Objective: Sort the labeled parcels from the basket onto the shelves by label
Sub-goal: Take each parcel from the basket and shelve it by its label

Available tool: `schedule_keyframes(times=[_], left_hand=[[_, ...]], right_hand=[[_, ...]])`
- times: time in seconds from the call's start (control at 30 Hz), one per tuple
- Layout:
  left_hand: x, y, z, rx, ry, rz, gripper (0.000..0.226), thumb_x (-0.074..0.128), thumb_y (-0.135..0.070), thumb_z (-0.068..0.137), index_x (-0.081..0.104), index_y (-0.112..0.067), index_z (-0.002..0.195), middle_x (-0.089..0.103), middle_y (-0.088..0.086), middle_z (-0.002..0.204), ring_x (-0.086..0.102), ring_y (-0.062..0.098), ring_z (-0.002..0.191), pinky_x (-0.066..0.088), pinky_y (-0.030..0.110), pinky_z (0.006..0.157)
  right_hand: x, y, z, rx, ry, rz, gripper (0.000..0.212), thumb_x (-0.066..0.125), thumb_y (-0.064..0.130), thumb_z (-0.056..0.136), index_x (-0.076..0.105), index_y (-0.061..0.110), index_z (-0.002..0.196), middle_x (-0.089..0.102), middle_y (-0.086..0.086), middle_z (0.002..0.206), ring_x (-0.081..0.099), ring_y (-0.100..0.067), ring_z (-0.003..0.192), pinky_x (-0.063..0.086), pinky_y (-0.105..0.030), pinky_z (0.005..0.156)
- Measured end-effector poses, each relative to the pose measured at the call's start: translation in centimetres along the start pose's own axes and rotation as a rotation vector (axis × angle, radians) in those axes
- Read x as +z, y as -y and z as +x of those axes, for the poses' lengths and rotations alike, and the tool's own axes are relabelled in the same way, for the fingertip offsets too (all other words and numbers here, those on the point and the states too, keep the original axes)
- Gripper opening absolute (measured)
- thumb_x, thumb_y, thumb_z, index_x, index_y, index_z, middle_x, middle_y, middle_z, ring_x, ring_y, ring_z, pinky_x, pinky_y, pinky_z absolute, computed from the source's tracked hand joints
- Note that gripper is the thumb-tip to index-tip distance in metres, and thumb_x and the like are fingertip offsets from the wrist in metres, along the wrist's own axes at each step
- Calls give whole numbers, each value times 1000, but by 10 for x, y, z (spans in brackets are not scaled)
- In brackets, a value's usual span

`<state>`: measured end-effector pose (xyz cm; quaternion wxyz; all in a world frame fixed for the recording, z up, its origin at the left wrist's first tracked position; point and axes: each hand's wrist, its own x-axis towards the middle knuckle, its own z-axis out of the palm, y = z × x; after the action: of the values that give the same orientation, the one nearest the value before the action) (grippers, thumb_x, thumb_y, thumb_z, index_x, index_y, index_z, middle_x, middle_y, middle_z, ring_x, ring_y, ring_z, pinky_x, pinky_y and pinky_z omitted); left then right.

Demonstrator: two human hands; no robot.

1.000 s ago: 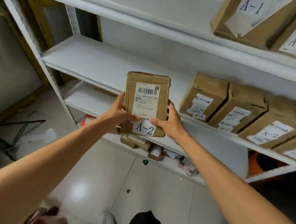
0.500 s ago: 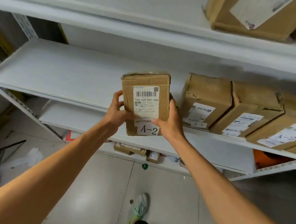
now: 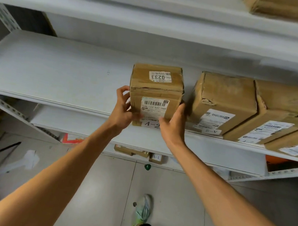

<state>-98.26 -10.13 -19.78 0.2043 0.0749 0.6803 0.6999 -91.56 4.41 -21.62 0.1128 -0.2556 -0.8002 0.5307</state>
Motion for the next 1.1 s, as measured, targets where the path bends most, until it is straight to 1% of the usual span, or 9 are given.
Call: schedule_keyframes(times=[0.07,0.17,0.23,0.4,0.57,0.63,0.8,1.0,1.1], left_hand=[[0,4,2,35,5,38,71,55,23,80,24,-26,122,45,10,135,52,19,118,58,27,73],[-1,7,10,102,-7,121,70,53,21,82,21,-24,126,44,12,138,51,24,124,58,29,82],[-1,7,16,156,-9,209,70,54,18,83,20,-20,131,45,12,139,51,24,123,56,24,84],[6,0,19,174,-109,367,69,54,15,83,24,-13,138,46,10,138,50,20,118,54,14,70],[4,-4,4,-7,-183,393,78,66,0,84,21,-21,144,41,15,140,47,30,124,52,43,94],[0,-10,-10,-75,-208,441,79,71,-3,82,23,-14,144,46,15,137,49,29,123,47,39,98],[-26,-31,-51,-14,-162,688,46,73,-4,80,56,-6,123,63,12,119,61,25,108,48,26,86],[-63,-60,-98,71,-148,868,38,72,-4,78,62,-8,114,67,11,106,64,26,97,52,33,86],[-87,-71,-128,45,-194,956,36,71,-7,77,62,-9,112,68,11,104,64,27,97,53,33,85]], right_hand=[[0,1,2,15,29,6,85,60,-3,85,9,7,151,40,-6,145,38,-18,133,38,-25,109],[-2,4,5,0,42,39,79,58,-11,82,17,12,145,44,-4,138,42,-11,125,41,1,77],[-4,9,8,-17,34,27,79,58,-13,80,19,12,144,43,-3,135,39,-5,121,36,6,71],[-5,13,6,22,35,-16,75,61,-10,79,23,11,140,46,-3,130,45,-17,125,38,-13,89],[-11,15,-3,132,45,-194,76,65,-2,80,22,4,143,37,-13,142,39,-26,131,40,-32,106],[-12,16,-13,182,92,-263,77,65,5,81,21,2,144,38,-17,146,42,-31,132,43,-42,106],[-19,41,-39,148,175,-449,60,62,5,82,36,3,136,49,-14,136,51,-32,122,49,-35,97],[-11,98,-65,-34,286,-566,51,65,15,77,48,11,125,50,-13,130,50,-32,120,48,-40,98],[2,132,-83,-192,393,-670,50,64,17,78,46,6,123,44,-13,129,47,-31,119,44,-34,89]])
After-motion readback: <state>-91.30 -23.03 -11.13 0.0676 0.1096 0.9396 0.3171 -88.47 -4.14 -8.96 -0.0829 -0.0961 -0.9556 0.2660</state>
